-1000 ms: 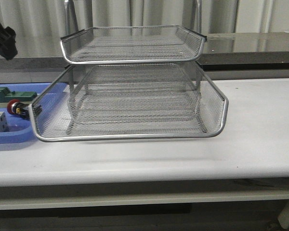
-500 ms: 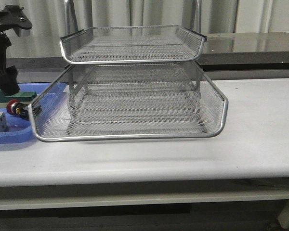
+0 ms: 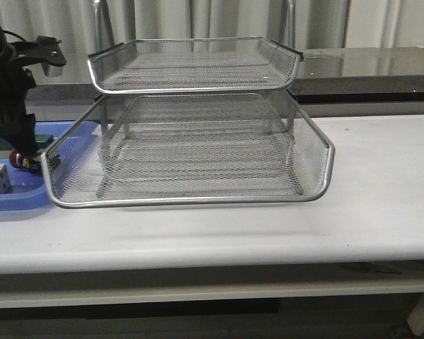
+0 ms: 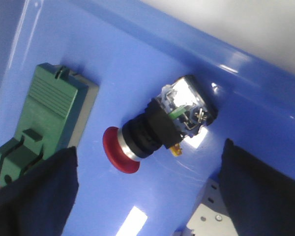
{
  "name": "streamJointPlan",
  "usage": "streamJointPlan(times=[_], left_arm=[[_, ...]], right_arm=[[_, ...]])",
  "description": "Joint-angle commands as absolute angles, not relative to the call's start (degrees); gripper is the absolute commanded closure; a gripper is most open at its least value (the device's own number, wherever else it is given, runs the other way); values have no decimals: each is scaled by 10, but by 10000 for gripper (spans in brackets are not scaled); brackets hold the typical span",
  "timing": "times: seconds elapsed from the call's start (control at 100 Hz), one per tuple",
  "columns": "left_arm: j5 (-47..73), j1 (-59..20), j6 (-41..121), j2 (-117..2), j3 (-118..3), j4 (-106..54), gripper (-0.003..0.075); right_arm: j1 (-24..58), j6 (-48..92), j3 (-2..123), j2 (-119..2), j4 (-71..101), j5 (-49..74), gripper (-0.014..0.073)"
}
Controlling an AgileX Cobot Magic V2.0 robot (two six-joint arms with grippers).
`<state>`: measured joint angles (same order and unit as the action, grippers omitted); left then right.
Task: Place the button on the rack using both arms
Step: 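Lower the left gripper into the blue tray and grasp the red button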
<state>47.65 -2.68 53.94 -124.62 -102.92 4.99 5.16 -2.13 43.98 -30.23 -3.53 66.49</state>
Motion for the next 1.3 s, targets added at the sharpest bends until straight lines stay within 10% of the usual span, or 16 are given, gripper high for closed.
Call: streamJointPlan(times=[0.0, 1.29], left_arm=[[481, -30, 558, -1221, -1064, 33, 153], [482, -31, 609, -1304, -1107, 35, 154]], right_arm=[[50, -21, 459, -305, -41, 637, 664], [50, -21, 459, -305, -41, 637, 664]])
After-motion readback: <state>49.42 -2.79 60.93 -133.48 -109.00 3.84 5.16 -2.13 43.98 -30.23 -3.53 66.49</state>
